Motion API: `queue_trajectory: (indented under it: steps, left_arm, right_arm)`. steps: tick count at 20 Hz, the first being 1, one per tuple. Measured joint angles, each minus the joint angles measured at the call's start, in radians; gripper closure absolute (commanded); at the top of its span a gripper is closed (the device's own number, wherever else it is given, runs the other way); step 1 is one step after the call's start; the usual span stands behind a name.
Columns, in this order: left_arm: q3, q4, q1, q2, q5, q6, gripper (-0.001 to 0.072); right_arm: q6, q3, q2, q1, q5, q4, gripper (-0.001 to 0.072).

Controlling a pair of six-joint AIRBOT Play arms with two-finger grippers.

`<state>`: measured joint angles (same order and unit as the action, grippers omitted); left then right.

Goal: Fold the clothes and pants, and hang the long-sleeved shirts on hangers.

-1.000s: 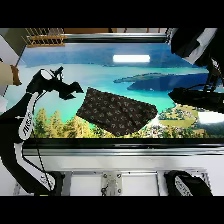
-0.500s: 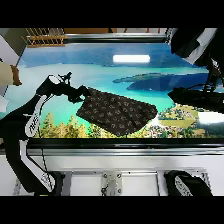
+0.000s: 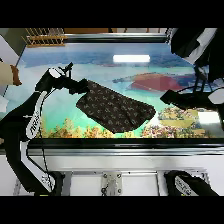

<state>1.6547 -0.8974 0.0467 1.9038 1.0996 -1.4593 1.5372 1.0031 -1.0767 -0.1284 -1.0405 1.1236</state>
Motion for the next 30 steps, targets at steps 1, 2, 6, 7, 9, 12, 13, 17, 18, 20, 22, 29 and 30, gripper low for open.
queue_trajectory:
  steps: [1,2,6,7,9,12,13,17,18,20,22,29,30]
  left_arm:
    - [0.016,-0.001,0.000,-0.001,0.010,0.003,0.0699]
    - [0.029,-0.001,0.001,-0.003,0.015,0.003,0.0699]
    - [0.051,0.000,0.005,-0.005,0.028,0.007,0.0699]
    - [0.053,0.000,0.005,-0.005,0.030,0.008,0.0698]
    - [0.056,-0.001,0.005,-0.005,0.032,0.010,0.0698]
    - [0.057,-0.002,0.003,-0.009,0.042,0.010,0.0700]
    - [0.057,-0.002,0.001,-0.018,0.045,0.010,0.0700]
    - [0.068,-0.001,-0.024,-0.166,0.012,0.010,0.0699]
    - [0.083,0.002,-0.032,-0.227,0.007,0.010,0.0699]
    - [0.129,0.006,-0.041,-0.352,0.005,0.012,0.0699]
    - [0.182,0.005,-0.045,-0.479,0.009,0.018,0.0699]
    - [0.072,-0.002,0.017,-0.827,0.075,0.028,0.0699]
    - [0.003,-0.007,0.031,-0.864,0.088,0.016,0.0699]
  right_arm:
    - [0.000,-0.001,-0.050,0.000,0.000,0.003,0.0037]
    - [0.001,-0.001,-0.103,0.000,0.000,0.001,0.0037]
    - [-0.048,-0.002,-0.320,0.005,0.001,-0.100,0.0038]
    - [-0.068,-0.002,-0.362,0.008,0.004,-0.134,0.0044]
    - [-0.103,-0.002,-0.431,0.018,0.021,-0.190,0.0429]
    - [-0.132,0.003,-0.465,0.022,0.043,-0.226,0.0695]
    - [-0.136,0.012,-0.457,0.017,0.050,-0.227,0.0696]
    - [-0.150,0.134,-0.319,-0.027,-0.011,-0.207,0.0696]
    - [-0.150,0.187,-0.262,-0.040,-0.035,-0.207,0.0696]
    - [-0.151,0.288,-0.142,-0.056,-0.077,-0.206,0.0696]
    - [-0.154,0.374,-0.016,-0.065,-0.095,-0.202,0.0696]
    - [-0.122,0.463,0.270,-0.072,-0.196,-0.177,0.0696]
    - [-0.110,0.454,0.282,-0.072,-0.230,-0.165,0.0696]
